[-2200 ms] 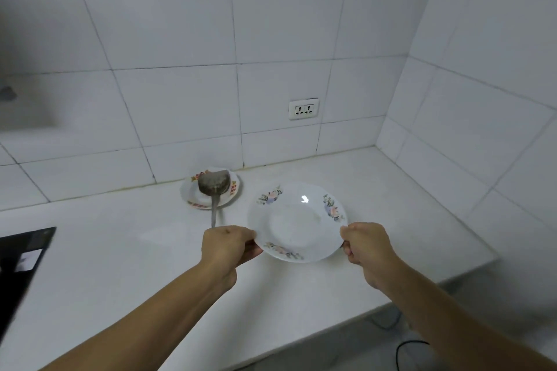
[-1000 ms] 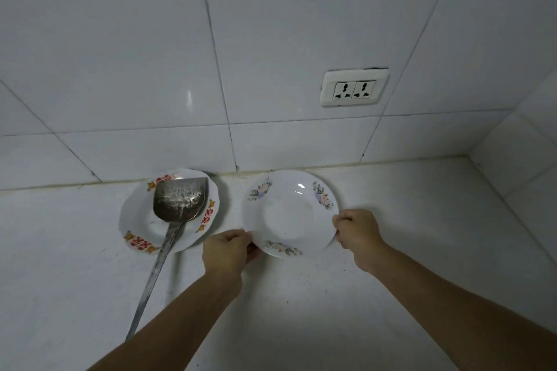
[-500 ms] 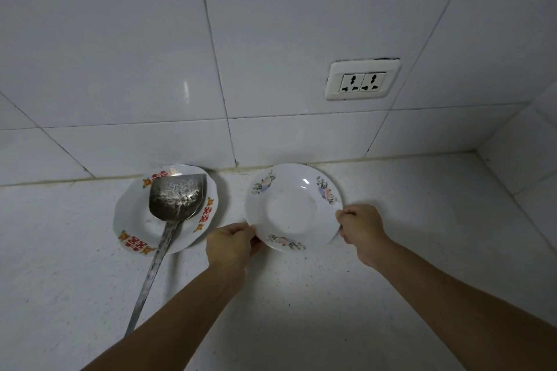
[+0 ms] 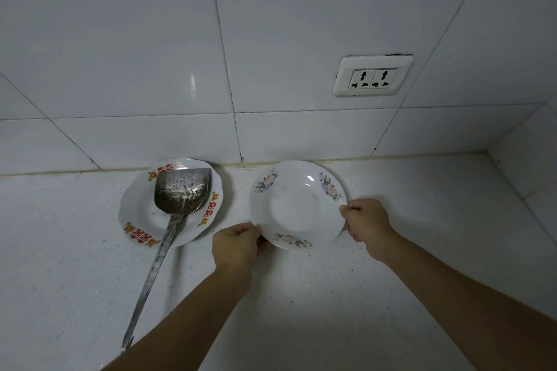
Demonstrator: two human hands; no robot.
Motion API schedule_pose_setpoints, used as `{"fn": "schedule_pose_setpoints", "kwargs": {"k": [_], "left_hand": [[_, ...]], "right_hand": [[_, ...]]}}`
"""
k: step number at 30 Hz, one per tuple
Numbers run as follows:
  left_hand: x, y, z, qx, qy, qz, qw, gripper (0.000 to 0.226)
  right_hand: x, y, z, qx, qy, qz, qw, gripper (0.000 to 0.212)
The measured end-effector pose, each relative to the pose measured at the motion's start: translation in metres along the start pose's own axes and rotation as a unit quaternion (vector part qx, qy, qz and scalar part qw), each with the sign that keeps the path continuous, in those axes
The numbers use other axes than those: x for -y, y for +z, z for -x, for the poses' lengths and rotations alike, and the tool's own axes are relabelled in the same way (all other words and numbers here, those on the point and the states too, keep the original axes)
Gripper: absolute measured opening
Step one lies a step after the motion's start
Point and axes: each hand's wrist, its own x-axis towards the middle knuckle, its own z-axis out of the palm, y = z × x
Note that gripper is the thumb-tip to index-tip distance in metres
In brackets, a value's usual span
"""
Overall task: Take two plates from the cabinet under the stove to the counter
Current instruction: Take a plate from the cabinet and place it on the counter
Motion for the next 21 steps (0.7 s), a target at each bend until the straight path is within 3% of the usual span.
{"fn": "schedule_pose_setpoints", "kwargs": {"k": [10, 21], "left_hand": [[0.015, 0.003, 0.013, -0.043, -0.009, 0.001, 0.999, 0.035], [0.016, 0.001, 0.017, -0.033, -0.019, 0.032, 0.999, 0.034]], "right_hand": [[0.007, -0.003, -0.008, 0.018, 0.008, 0.007, 1.000, 0.034], [0.009, -0.002, -0.002, 0.010, 0.006, 0.027, 1.000, 0.026]]}}
